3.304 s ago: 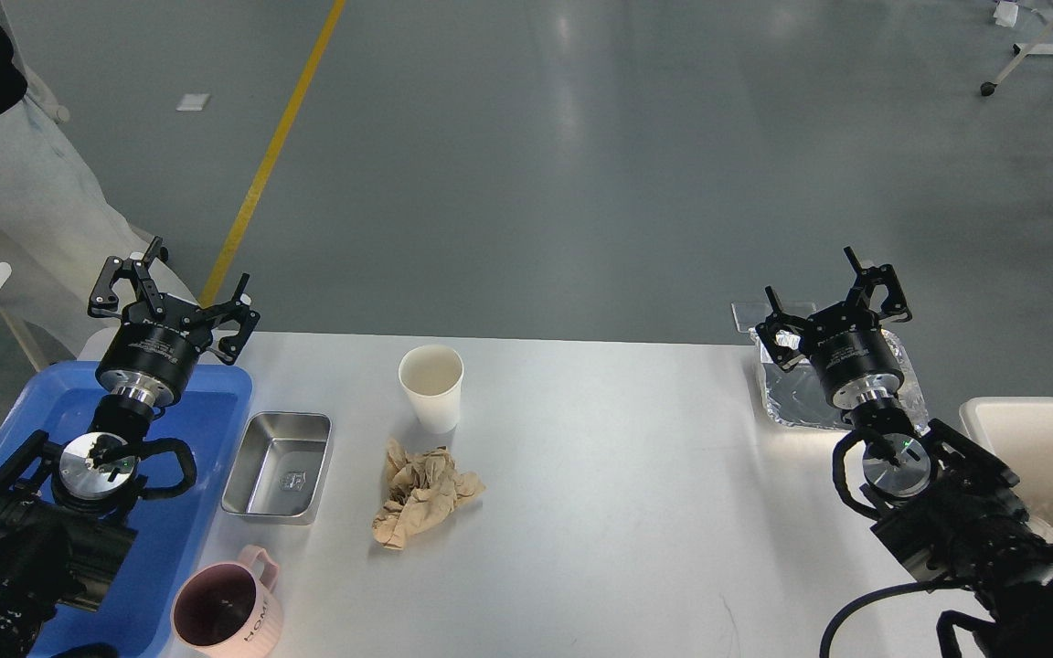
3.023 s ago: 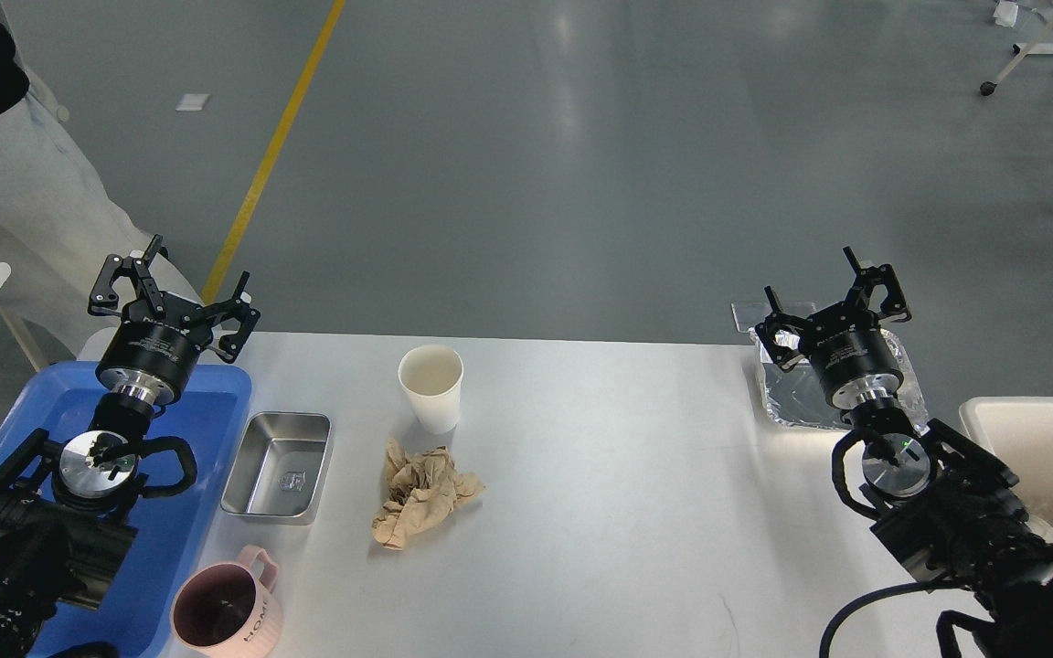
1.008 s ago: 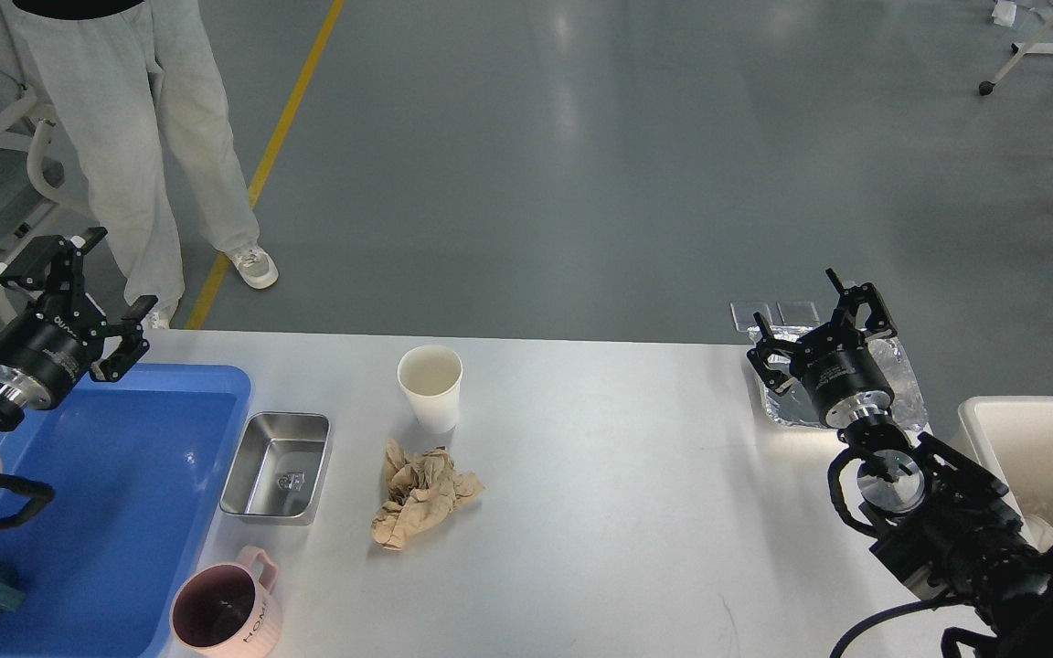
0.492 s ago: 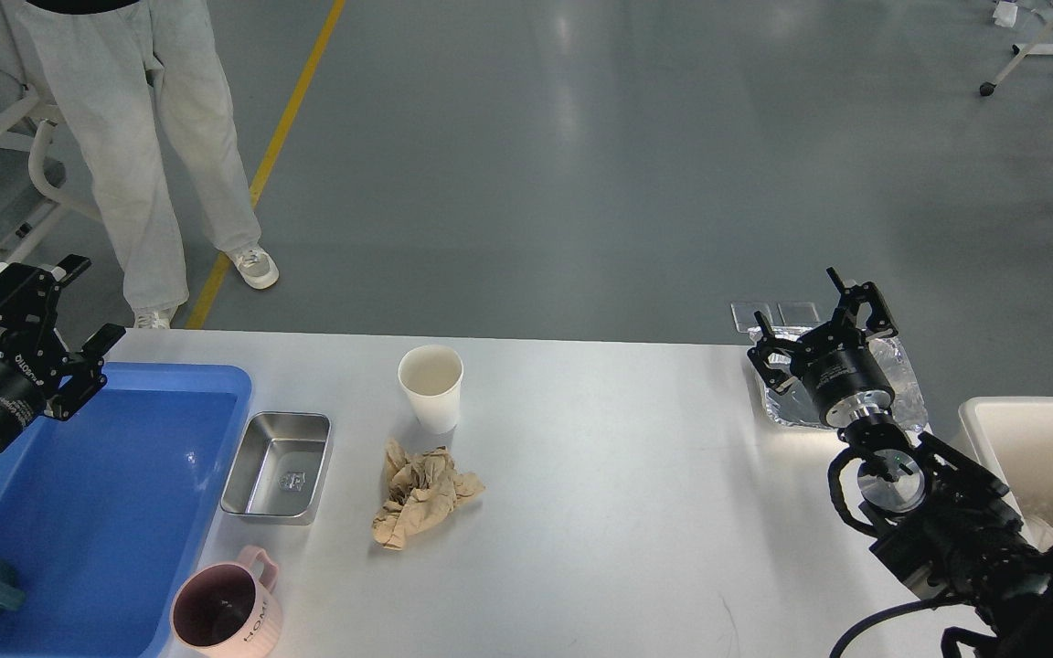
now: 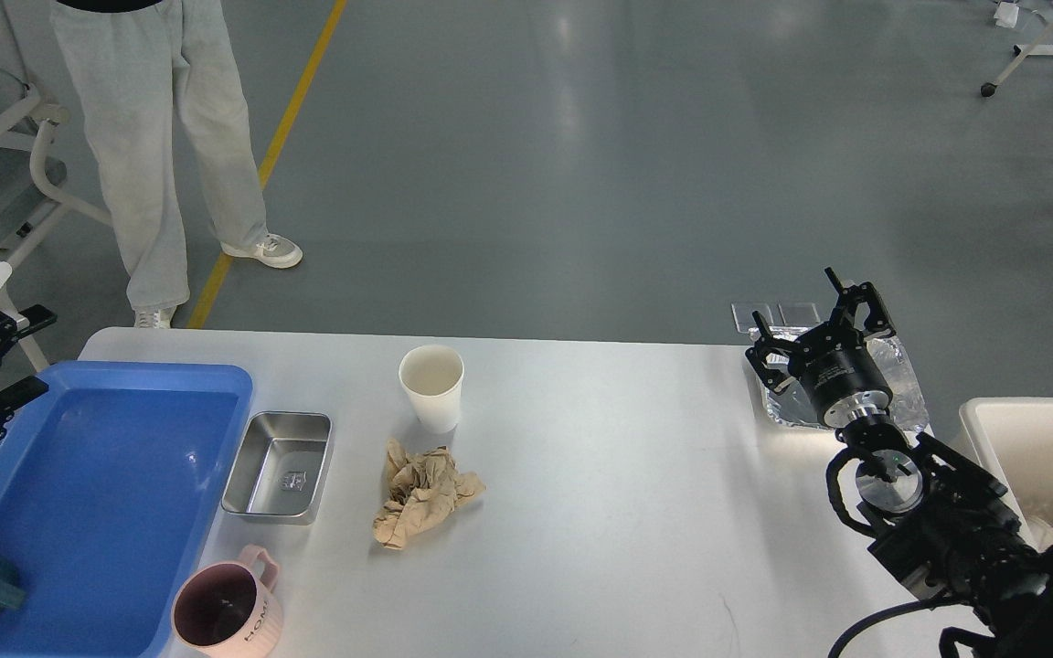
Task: Tidy desktop
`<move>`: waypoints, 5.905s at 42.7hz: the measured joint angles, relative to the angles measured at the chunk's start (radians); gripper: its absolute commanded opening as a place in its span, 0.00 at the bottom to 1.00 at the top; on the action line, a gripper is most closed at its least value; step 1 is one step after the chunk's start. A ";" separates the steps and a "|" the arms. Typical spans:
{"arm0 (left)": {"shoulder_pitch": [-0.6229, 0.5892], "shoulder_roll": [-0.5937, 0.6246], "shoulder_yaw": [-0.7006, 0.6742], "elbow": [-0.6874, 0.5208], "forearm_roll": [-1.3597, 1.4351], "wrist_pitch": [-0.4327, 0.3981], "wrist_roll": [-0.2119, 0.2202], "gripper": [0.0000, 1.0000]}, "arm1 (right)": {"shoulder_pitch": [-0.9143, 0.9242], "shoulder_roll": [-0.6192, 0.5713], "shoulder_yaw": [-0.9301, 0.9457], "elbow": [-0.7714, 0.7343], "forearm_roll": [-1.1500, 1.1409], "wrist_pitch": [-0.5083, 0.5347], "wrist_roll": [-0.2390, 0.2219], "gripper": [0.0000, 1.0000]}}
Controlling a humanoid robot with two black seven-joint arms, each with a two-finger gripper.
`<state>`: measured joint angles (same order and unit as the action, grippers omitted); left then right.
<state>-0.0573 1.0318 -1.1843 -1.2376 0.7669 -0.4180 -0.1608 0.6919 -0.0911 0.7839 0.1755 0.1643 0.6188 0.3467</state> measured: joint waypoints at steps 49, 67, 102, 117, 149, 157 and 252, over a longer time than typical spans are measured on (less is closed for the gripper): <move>0.079 0.189 -0.050 0.054 0.118 -0.193 -0.035 0.97 | -0.002 -0.004 0.000 -0.002 0.000 0.001 0.001 1.00; 0.081 0.166 -0.037 0.116 0.129 -0.152 -0.001 0.91 | -0.003 -0.004 0.000 -0.003 0.000 0.001 0.000 1.00; 0.229 0.160 -0.029 0.125 0.115 -0.206 -0.212 0.96 | 0.001 0.000 0.000 -0.002 0.000 0.001 0.000 1.00; 0.412 0.241 -0.019 -0.228 0.124 0.066 -0.162 0.95 | -0.003 0.002 -0.001 -0.002 0.000 0.001 0.000 1.00; 0.652 0.280 -0.007 -0.379 0.125 0.265 -0.040 0.95 | -0.018 0.017 -0.005 0.000 0.000 0.001 0.000 1.00; 0.631 0.284 -0.007 -0.376 0.131 0.277 0.006 0.94 | -0.016 0.029 -0.006 0.001 -0.001 0.001 0.001 1.00; 0.506 0.235 -0.248 -0.393 0.491 -0.226 0.138 0.95 | -0.018 0.056 -0.006 0.002 -0.001 0.001 0.001 1.00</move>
<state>0.4488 1.2666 -1.4319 -1.6301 1.2580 -0.6436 -0.0229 0.6735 -0.0355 0.7778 0.1777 0.1631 0.6198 0.3481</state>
